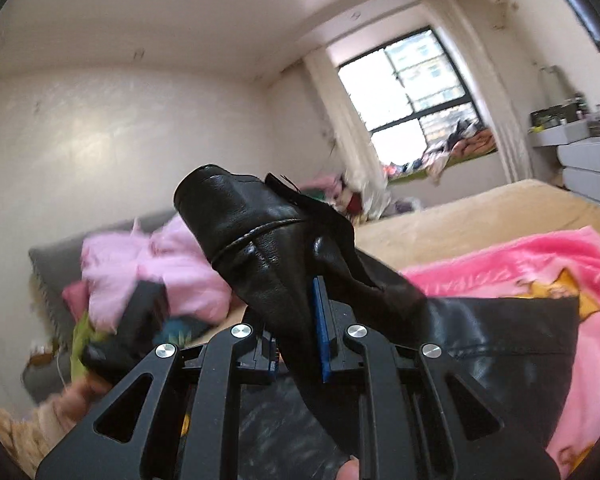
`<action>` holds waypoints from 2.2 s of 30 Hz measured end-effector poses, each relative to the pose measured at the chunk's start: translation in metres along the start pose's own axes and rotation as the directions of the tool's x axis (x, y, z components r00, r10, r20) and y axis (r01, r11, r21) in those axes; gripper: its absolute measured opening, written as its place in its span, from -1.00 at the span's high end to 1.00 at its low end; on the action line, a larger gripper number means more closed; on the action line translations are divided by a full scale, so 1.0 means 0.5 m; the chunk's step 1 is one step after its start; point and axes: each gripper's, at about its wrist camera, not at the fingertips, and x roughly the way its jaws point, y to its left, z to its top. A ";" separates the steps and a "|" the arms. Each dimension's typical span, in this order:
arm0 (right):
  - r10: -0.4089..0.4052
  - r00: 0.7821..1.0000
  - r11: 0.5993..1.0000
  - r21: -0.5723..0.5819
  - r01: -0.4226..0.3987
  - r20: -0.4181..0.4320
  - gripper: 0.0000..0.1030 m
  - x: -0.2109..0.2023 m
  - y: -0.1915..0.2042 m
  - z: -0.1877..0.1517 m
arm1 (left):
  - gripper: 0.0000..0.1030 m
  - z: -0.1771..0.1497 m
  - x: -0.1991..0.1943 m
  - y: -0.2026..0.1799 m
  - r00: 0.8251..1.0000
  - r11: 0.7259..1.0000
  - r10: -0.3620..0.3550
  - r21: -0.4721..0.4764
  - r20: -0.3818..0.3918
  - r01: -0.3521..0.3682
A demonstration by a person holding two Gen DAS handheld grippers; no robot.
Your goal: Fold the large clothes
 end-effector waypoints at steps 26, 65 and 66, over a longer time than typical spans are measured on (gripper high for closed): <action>-0.021 0.763 0.966 -0.209 -0.150 -0.646 -0.91 0.217 0.161 -0.287 | -0.82 -0.026 0.019 0.144 0.990 0.983 -0.097 -0.164 -0.106 0.079; -0.411 0.838 0.864 0.140 0.483 -0.359 -0.90 -0.027 -0.226 -0.115 | 0.72 -0.019 -0.055 0.051 0.981 0.977 0.148 0.134 0.125 -0.164; -0.451 0.807 0.839 0.126 0.529 -0.381 -0.90 -0.020 -0.241 -0.127 | 1.00 -0.022 -0.045 0.074 0.981 0.979 0.164 0.107 0.100 -0.174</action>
